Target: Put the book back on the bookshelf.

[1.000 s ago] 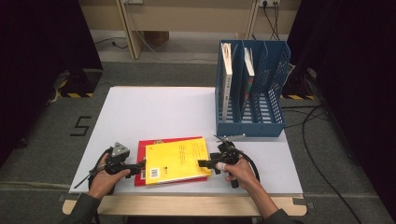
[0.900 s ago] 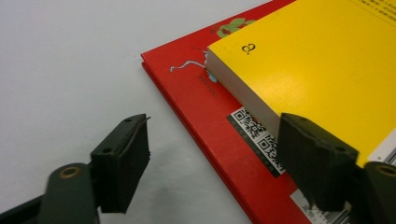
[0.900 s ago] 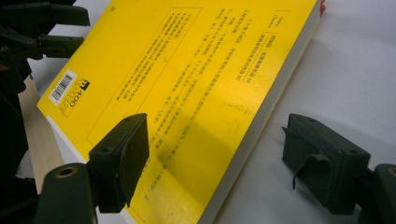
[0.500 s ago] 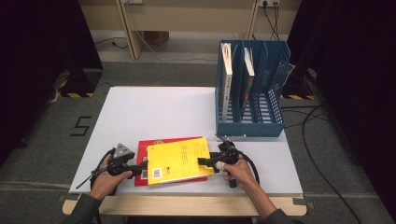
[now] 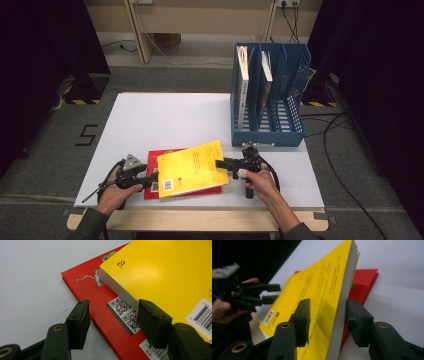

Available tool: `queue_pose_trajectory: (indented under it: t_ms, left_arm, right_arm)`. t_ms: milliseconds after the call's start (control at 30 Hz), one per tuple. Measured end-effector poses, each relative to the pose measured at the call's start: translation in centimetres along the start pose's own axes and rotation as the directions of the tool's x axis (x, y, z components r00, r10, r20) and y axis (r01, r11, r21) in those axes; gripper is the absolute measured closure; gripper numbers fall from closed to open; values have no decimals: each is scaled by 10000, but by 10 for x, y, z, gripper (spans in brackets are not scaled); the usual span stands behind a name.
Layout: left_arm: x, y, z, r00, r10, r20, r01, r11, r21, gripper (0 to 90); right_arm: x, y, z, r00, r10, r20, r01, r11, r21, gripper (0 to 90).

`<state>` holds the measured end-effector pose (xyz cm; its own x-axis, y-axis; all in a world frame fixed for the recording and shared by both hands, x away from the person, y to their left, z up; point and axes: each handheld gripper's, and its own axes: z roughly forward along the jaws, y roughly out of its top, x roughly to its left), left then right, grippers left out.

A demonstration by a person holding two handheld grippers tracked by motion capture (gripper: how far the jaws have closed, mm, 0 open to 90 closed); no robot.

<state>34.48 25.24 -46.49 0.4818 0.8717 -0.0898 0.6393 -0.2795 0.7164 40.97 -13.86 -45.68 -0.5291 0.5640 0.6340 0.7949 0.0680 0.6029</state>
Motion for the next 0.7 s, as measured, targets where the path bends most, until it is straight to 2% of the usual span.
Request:
queue_pose_trajectory:
  t_ms: [67,133,233,333,367,400,467,567,600,700]
  left_arm:
    - [-1,0,0,9999,102,-111,-102,9999,12,425]
    - [-2,1,1,9998,131,-159,-131,9999,-14,429]
    - [-4,2,2,9993,270,-242,-272,9996,-98,438]
    - [-4,2,3,9993,263,-262,-266,9996,-100,436]
    - [-4,2,3,9993,273,-268,-276,9996,-97,437]
    - [-4,2,3,9992,259,-291,-263,9996,-122,437]
    - [-4,2,3,9992,276,-305,-280,9995,-140,437]
    - [-4,2,3,9989,326,-331,-330,9994,-138,430]
    - [-4,2,3,9989,338,-328,-342,9993,-136,424]
    - [-3,1,4,9988,342,-348,-349,9992,-199,415]
  right_arm:
    - [1,4,-4,9990,166,-410,-177,9995,-251,617]
    - [1,6,-5,9989,46,-459,-60,9995,-298,625]
    - [0,8,-5,9983,222,-547,-241,9991,-337,631]
    - [1,14,-8,9948,403,-933,-452,9977,-511,641]
    - [3,16,-8,9945,338,-988,-395,9976,-566,641]
    - [4,19,-8,9957,136,-920,-186,9984,-536,641]
    - [9,24,-8,9963,72,-855,-111,9989,-455,643]
    - [17,34,-10,9949,-96,-1005,49,9989,-469,656]
    - [20,37,-10,9953,-309,-913,272,9988,-417,656]
    - [26,45,-10,9972,-484,-578,476,9988,-144,658]
